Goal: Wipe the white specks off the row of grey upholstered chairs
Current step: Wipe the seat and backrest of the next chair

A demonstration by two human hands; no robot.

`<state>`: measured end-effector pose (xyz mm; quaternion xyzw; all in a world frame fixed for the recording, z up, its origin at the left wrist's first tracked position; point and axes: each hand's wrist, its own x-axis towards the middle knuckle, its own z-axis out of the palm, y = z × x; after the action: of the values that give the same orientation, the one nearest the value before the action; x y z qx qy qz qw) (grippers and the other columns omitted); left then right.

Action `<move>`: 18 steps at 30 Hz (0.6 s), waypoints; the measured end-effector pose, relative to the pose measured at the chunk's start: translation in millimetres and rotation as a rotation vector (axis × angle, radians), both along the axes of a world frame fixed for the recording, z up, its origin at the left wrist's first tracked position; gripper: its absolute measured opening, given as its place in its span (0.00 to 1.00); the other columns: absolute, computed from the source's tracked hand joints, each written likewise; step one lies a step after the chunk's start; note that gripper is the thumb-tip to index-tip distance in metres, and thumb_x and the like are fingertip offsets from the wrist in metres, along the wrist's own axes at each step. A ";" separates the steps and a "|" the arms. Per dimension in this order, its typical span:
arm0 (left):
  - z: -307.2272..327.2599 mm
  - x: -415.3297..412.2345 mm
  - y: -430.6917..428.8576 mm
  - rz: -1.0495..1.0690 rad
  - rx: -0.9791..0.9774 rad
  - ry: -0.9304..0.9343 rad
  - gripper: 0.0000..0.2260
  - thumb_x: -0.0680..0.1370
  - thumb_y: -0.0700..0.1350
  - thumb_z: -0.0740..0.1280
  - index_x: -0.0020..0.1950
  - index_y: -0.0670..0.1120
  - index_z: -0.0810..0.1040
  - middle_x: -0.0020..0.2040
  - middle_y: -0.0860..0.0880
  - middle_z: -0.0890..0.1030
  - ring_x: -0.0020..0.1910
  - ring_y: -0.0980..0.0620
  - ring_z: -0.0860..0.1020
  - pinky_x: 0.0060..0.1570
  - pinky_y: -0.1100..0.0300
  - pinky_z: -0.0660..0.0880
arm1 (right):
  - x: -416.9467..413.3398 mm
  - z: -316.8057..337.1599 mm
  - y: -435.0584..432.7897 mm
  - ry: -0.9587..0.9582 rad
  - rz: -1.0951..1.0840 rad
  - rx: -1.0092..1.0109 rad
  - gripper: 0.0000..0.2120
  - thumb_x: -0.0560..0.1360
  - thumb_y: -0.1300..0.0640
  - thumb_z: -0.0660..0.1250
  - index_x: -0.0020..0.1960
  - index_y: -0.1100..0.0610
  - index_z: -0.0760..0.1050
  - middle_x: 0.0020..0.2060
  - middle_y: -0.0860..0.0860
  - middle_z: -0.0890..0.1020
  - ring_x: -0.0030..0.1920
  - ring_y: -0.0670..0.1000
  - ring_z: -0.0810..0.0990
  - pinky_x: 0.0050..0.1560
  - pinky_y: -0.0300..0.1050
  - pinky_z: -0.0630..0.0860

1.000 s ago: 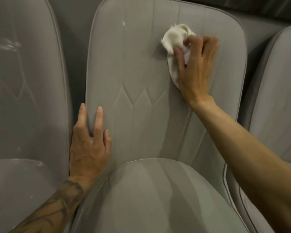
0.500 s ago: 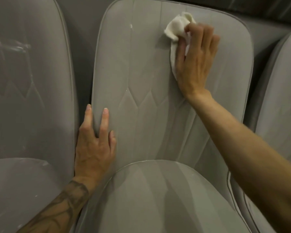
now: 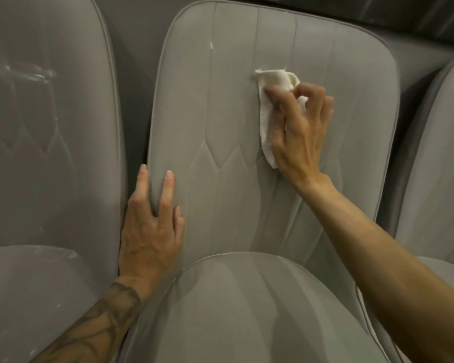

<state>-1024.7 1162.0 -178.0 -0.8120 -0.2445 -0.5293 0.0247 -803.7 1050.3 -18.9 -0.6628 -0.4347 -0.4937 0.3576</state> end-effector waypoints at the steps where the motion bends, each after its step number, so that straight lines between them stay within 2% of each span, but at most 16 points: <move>1: -0.3 0.0 -0.3 0.002 0.000 0.000 0.27 0.85 0.45 0.60 0.83 0.43 0.60 0.80 0.30 0.58 0.76 0.32 0.64 0.79 0.55 0.57 | 2.8 0.8 -0.7 -0.014 -0.006 -0.021 0.13 0.80 0.59 0.62 0.59 0.50 0.81 0.53 0.58 0.76 0.49 0.59 0.71 0.48 0.57 0.70; 5: -1.2 -0.4 -0.3 0.005 0.012 0.000 0.27 0.85 0.45 0.60 0.83 0.43 0.60 0.80 0.30 0.58 0.75 0.32 0.65 0.78 0.51 0.61 | 5.0 0.4 0.4 -0.051 0.012 -0.020 0.12 0.81 0.55 0.60 0.57 0.49 0.82 0.53 0.57 0.77 0.49 0.60 0.72 0.48 0.54 0.68; 8: -0.1 -0.2 -0.8 -0.002 0.005 0.001 0.27 0.85 0.45 0.60 0.83 0.43 0.60 0.80 0.30 0.58 0.75 0.32 0.65 0.77 0.50 0.62 | 5.8 -0.4 2.6 0.019 0.006 0.030 0.11 0.81 0.56 0.63 0.62 0.52 0.80 0.55 0.57 0.77 0.51 0.60 0.73 0.51 0.57 0.71; 11: 0.8 -0.7 -0.9 0.005 0.004 0.001 0.26 0.85 0.46 0.58 0.83 0.43 0.60 0.80 0.30 0.58 0.75 0.33 0.64 0.78 0.54 0.58 | 12.0 10.4 6.7 0.076 0.064 0.072 0.14 0.82 0.54 0.64 0.65 0.58 0.76 0.54 0.59 0.74 0.53 0.57 0.74 0.53 0.57 0.73; 14: 0.3 -0.3 -0.7 0.012 0.010 0.001 0.26 0.86 0.47 0.57 0.83 0.43 0.60 0.80 0.30 0.58 0.75 0.33 0.64 0.79 0.55 0.57 | 20.0 21.8 11.0 0.071 0.094 0.131 0.14 0.82 0.53 0.64 0.63 0.60 0.76 0.54 0.59 0.74 0.53 0.54 0.74 0.52 0.56 0.75; 18: 0.0 -0.5 -0.3 0.010 0.007 -0.003 0.26 0.85 0.46 0.58 0.83 0.43 0.60 0.80 0.31 0.57 0.75 0.33 0.64 0.79 0.57 0.56 | 17.5 -8.9 1.6 0.067 0.084 0.088 0.17 0.82 0.53 0.64 0.65 0.62 0.73 0.56 0.60 0.73 0.57 0.54 0.71 0.56 0.54 0.73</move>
<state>-1025.3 1161.7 -177.9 -0.8098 -0.2469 -0.5314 0.0300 -786.1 1051.9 -27.8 -0.6437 -0.4277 -0.4747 0.4211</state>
